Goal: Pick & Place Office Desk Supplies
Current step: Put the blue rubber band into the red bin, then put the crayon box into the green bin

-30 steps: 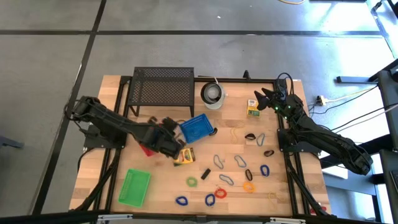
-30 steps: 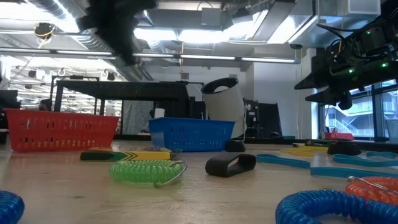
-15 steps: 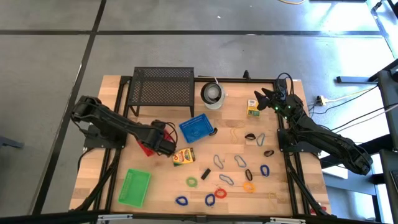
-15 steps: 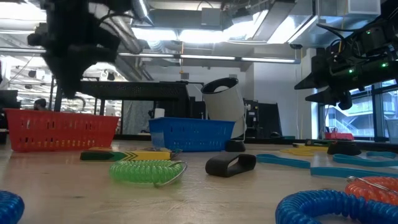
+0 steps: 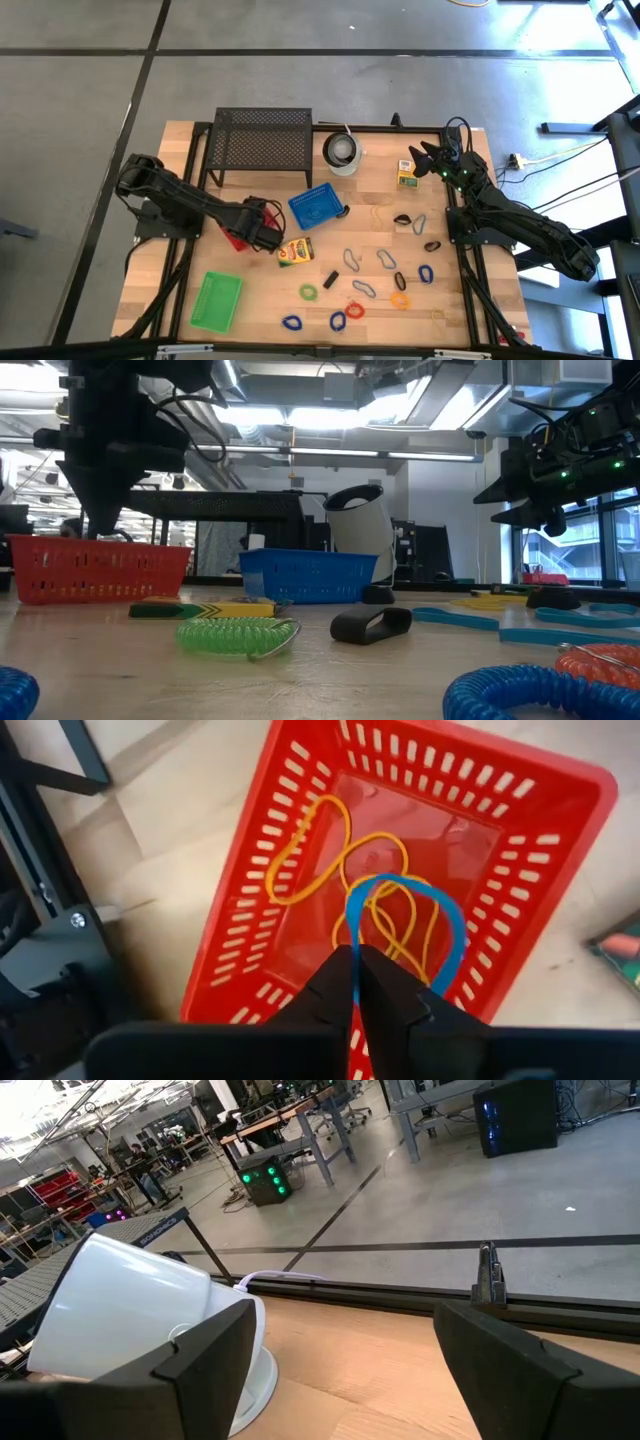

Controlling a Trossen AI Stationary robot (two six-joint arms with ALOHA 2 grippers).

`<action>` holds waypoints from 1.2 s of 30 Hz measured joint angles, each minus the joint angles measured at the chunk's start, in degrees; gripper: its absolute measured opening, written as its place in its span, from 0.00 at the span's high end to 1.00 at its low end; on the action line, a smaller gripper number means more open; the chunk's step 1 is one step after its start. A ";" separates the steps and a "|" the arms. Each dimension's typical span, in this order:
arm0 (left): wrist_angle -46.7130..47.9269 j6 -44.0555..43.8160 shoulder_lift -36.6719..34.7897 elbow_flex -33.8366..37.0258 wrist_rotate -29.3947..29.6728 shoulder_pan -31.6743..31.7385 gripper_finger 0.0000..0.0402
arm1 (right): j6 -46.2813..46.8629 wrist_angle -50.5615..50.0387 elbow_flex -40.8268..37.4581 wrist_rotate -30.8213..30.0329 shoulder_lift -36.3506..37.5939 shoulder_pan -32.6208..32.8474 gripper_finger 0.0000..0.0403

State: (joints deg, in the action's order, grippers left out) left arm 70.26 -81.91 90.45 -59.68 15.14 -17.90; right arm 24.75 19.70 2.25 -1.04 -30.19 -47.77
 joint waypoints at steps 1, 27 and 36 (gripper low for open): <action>-0.07 0.00 0.00 0.00 -0.27 -0.04 0.94 | -0.01 0.00 -0.01 0.00 -0.01 -0.02 0.23; -28.79 17.92 1.82 -5.38 21.24 -1.82 0.66 | 0.00 0.00 0.00 0.00 -0.01 0.00 0.23; -54.60 35.21 12.34 -5.75 17.81 -1.78 0.57 | 0.01 0.00 0.01 0.00 0.01 0.01 0.23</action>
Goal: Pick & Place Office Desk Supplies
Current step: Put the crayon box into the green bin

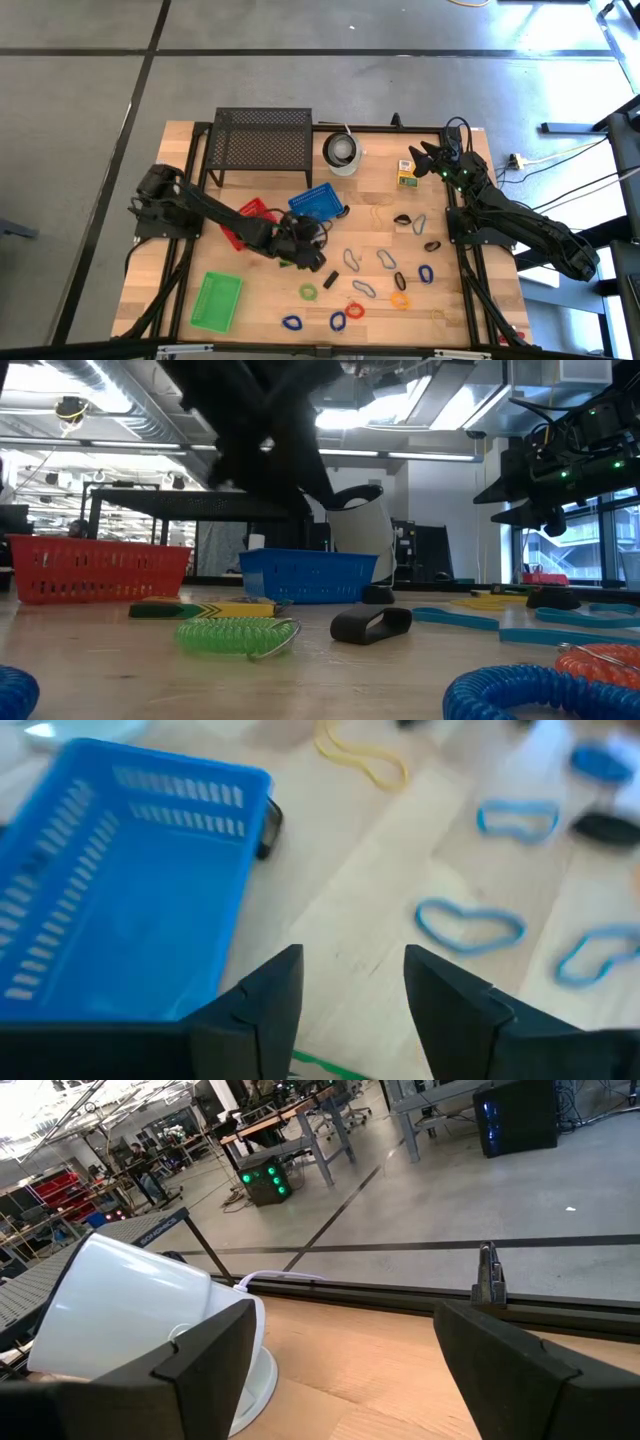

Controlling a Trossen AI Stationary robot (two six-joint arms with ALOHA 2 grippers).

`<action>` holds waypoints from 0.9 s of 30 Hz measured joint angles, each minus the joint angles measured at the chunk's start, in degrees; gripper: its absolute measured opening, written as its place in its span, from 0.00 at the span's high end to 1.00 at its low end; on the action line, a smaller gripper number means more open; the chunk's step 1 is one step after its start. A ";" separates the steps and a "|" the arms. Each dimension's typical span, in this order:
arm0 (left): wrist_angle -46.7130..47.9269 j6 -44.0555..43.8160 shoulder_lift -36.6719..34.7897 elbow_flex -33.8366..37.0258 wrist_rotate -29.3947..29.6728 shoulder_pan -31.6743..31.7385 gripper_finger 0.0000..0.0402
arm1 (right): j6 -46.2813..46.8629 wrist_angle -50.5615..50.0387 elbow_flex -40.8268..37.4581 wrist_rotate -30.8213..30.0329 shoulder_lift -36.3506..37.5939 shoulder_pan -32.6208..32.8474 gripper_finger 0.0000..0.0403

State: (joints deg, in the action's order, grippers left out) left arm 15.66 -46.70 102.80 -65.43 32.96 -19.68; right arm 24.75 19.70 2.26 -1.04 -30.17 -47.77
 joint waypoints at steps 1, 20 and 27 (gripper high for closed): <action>-0.08 1.81 0.94 -0.25 -0.02 0.00 0.57 | 0.00 0.00 0.00 0.00 -0.02 -0.02 0.23; 4.88 8.02 5.98 -0.64 -3.72 -7.39 0.55 | 0.00 -0.02 0.00 0.00 -0.02 0.00 0.23; 12.45 1.28 5.97 -0.64 -5.83 -10.48 0.55 | 0.00 -0.02 0.00 0.00 -0.01 0.00 0.23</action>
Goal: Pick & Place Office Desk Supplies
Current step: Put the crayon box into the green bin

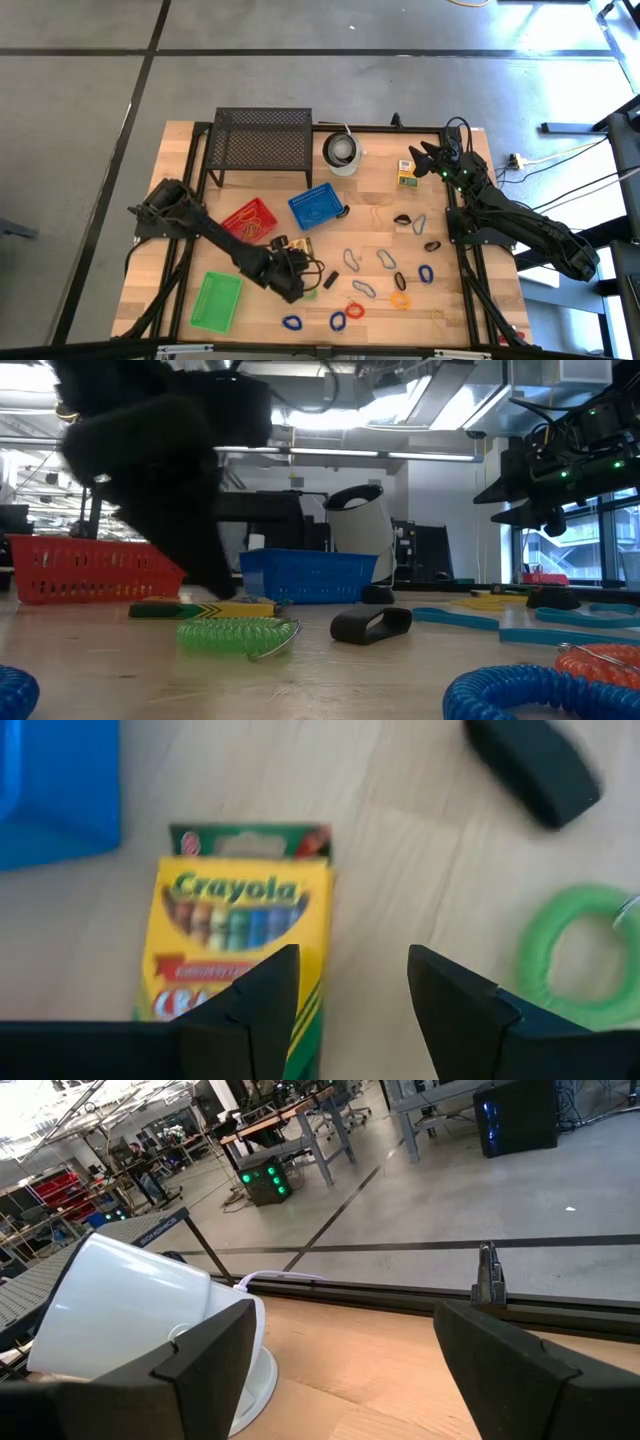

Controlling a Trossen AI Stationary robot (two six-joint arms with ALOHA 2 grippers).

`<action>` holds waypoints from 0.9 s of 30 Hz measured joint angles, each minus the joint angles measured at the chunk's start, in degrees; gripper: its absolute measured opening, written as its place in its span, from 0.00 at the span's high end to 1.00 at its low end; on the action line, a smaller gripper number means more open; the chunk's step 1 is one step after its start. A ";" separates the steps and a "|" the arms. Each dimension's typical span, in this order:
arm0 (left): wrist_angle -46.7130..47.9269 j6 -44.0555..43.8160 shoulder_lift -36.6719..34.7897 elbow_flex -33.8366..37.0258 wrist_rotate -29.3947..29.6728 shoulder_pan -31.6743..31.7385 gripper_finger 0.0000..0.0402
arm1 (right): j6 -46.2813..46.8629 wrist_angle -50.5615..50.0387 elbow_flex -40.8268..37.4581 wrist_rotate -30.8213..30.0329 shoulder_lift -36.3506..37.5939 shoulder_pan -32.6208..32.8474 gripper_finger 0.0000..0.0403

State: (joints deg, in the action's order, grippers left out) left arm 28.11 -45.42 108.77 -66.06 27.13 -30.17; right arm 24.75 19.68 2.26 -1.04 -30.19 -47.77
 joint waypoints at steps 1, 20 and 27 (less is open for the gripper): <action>0.79 -0.35 0.00 0.00 0.13 -0.25 0.55 | 0.00 0.01 -0.01 0.00 -0.01 -0.01 0.23; 7.92 10.62 -0.17 -0.02 -7.43 1.52 0.55 | -0.01 0.01 -0.01 0.00 -0.01 0.00 0.23; 13.51 16.18 -0.37 -0.17 -10.50 1.43 0.55 | 0.00 0.00 -0.01 0.00 -0.01 -0.01 0.23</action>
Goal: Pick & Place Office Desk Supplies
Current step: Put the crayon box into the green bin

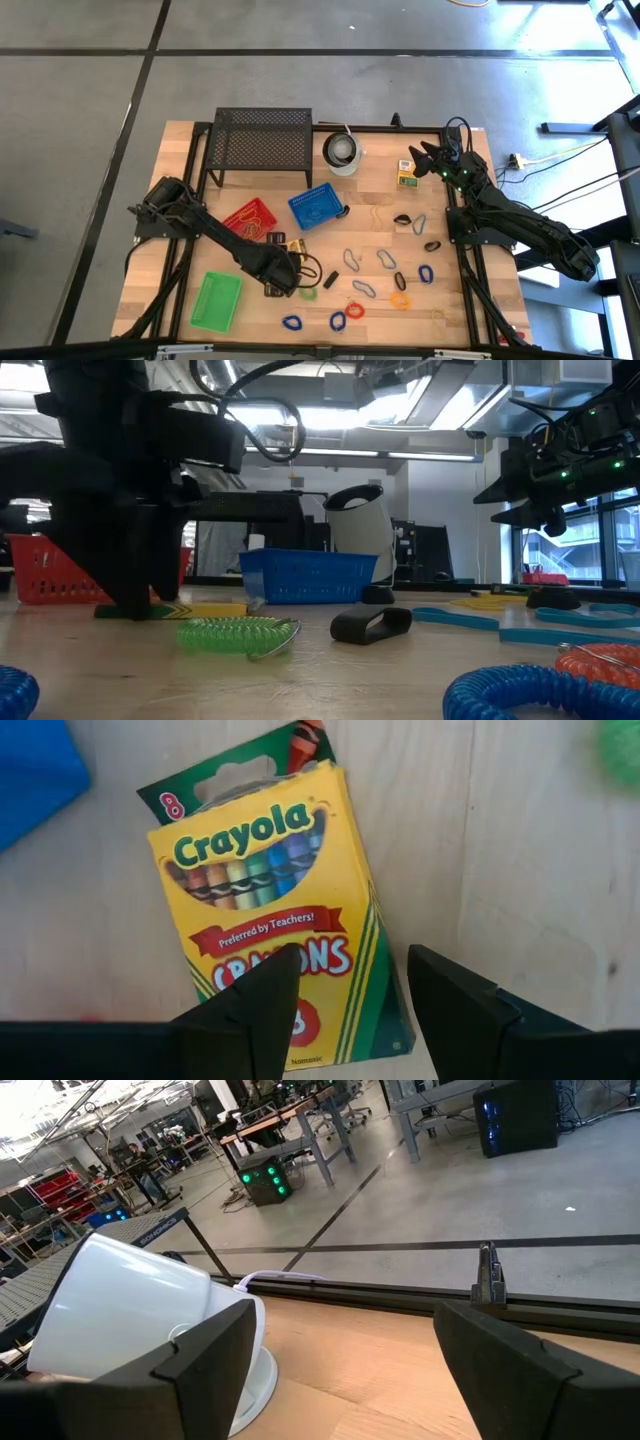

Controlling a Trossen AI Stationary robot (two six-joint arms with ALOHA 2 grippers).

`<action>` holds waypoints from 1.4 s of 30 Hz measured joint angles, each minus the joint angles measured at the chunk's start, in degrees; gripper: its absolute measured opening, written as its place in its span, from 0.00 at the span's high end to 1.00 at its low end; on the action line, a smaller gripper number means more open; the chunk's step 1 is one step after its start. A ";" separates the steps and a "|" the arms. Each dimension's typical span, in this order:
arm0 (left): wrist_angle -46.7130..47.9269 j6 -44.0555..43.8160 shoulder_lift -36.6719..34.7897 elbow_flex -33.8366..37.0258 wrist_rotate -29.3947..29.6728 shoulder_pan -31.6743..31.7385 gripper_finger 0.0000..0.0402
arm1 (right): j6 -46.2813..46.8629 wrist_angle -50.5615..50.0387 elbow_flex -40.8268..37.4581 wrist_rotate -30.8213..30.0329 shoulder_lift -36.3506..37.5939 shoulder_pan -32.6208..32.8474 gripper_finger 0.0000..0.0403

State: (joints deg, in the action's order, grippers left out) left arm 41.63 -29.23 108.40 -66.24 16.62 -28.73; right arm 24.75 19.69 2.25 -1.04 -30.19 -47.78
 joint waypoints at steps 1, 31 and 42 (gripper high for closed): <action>0.06 -0.30 -0.06 -0.13 0.32 0.00 0.55 | 0.00 0.01 0.01 0.00 0.00 0.01 0.23; -3.67 45.83 2.25 -9.14 -4.73 12.96 0.65 | -0.01 0.01 0.01 0.00 0.01 0.01 0.23; -4.69 49.75 2.99 -9.14 -9.09 14.25 0.65 | -0.01 0.00 0.00 0.00 0.00 0.01 0.23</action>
State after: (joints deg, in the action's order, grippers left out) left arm 36.94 20.52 111.39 -75.37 7.53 -14.48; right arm 24.73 19.68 2.24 -1.04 -30.20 -47.77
